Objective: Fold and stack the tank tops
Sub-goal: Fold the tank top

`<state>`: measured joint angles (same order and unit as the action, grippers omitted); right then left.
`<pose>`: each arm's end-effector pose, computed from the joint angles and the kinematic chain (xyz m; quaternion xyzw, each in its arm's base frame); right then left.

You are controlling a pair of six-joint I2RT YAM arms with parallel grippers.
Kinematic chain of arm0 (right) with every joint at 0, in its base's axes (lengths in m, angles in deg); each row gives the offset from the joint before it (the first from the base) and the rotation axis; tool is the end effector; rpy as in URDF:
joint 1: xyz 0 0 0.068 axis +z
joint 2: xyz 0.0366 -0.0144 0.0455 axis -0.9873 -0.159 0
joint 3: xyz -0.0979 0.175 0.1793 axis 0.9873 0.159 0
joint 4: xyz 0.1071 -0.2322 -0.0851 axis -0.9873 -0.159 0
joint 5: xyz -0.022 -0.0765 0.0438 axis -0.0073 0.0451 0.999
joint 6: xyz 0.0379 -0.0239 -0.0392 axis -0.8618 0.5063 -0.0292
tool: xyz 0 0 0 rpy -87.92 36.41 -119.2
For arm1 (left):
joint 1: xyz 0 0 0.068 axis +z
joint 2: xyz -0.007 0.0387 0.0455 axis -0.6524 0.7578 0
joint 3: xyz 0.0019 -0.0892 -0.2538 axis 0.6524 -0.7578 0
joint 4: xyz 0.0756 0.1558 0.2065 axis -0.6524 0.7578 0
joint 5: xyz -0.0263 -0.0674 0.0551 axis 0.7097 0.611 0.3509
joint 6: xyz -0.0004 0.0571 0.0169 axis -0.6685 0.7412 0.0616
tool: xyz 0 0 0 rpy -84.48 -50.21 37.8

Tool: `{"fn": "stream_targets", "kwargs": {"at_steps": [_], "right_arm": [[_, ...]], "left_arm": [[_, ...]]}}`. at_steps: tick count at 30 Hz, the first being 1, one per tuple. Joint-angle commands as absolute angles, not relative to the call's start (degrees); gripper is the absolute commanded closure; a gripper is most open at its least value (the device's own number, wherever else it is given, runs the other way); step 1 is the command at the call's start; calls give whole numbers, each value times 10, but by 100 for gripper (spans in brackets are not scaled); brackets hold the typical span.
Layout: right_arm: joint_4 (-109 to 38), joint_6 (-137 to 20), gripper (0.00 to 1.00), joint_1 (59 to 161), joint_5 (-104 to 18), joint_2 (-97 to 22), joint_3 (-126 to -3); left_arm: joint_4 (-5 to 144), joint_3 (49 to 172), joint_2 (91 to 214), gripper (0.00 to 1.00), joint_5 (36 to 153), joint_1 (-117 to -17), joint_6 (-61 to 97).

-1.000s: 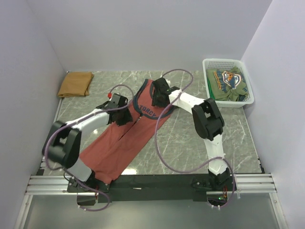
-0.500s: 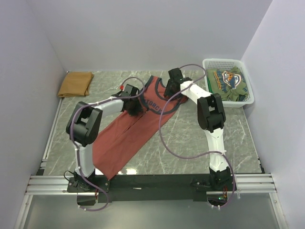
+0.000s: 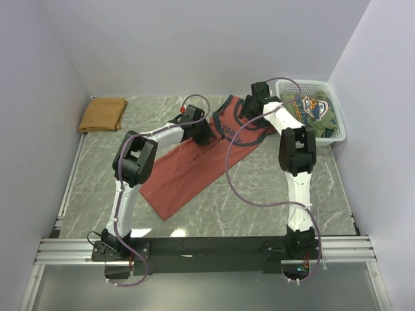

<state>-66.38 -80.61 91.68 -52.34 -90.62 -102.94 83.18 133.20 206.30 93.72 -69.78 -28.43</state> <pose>0.5241 0.0987 0.1773 0.1550 0.9310 0.0975 0.3158 0.4420 -0.2522 0.1398 -0.2087 0.9008 -0.3031 0.2304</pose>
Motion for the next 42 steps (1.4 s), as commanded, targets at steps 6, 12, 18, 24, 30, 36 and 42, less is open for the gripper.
{"fn": "stream_targets", "kwargs": {"at_steps": [6, 12, 18, 24, 30, 36, 42], "right_arm": [[-614, -788, 30, 976, -548, -710, -916], [-601, -785, 32, 1113, -611, -579, -741], [-574, -819, 39, 1327, -654, -512, -615], [-622, -847, 41, 1513, -720, -574, -661], [-651, -841, 42, 1592, -746, -670, -745], [-653, -818, 42, 1610, -746, -736, -802], [-639, -799, 41, 1612, -740, -759, -810]], "left_arm": [[821, 1200, 1843, 42, 897, -644, -271], [905, 1011, 1626, 47, 811, -574, -308], [963, 819, 1417, 48, 788, -448, -325], [970, 736, 1340, 45, 813, -362, -283], [924, 688, 1370, 46, 842, -336, -271], [842, 657, 1415, 47, 885, -326, -262], [816, 659, 1462, 47, 886, -326, -256]]}}
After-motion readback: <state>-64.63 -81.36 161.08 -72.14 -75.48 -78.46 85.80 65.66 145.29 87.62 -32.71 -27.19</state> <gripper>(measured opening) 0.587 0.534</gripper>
